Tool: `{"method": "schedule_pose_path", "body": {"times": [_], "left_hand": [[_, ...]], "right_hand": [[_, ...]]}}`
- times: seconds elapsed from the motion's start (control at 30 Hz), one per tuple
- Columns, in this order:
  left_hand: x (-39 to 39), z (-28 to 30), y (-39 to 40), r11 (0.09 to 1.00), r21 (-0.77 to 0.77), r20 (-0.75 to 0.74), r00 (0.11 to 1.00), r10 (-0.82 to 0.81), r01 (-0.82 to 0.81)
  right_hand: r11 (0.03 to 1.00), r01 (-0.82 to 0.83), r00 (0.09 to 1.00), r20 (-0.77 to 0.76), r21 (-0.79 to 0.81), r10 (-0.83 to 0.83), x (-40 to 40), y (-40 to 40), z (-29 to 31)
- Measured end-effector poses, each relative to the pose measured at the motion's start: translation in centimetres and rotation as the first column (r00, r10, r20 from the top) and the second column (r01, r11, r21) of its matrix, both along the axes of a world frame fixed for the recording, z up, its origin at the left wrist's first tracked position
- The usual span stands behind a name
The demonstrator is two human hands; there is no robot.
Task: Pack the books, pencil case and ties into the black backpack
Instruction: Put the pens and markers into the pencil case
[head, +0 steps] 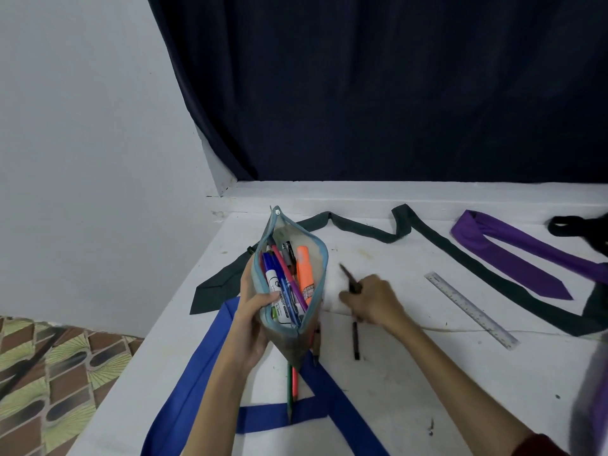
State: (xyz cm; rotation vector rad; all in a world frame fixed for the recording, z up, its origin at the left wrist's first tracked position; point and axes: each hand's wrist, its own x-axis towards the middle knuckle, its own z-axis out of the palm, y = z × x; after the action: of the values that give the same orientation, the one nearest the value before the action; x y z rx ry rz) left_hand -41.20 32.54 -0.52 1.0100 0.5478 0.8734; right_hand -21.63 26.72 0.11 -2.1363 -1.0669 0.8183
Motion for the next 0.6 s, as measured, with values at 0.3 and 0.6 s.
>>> {"method": "schedule_pose_path", "body": {"times": [0.3,0.6], "left_hand": [[5.9,0.4,0.7,0.994,0.077,0.001,0.997,-0.073,0.073],[9.0,-0.8,0.5,0.981,-0.033,-0.017,0.981,-0.194,0.193]], "right_hand": [[0.866,0.117,0.954,-0.297,0.486,0.038,3.1,-1.5,13.2],[0.968,-0.134,0.981,0.168,0.213,0.099,1.8,-0.5,11.1]]}}
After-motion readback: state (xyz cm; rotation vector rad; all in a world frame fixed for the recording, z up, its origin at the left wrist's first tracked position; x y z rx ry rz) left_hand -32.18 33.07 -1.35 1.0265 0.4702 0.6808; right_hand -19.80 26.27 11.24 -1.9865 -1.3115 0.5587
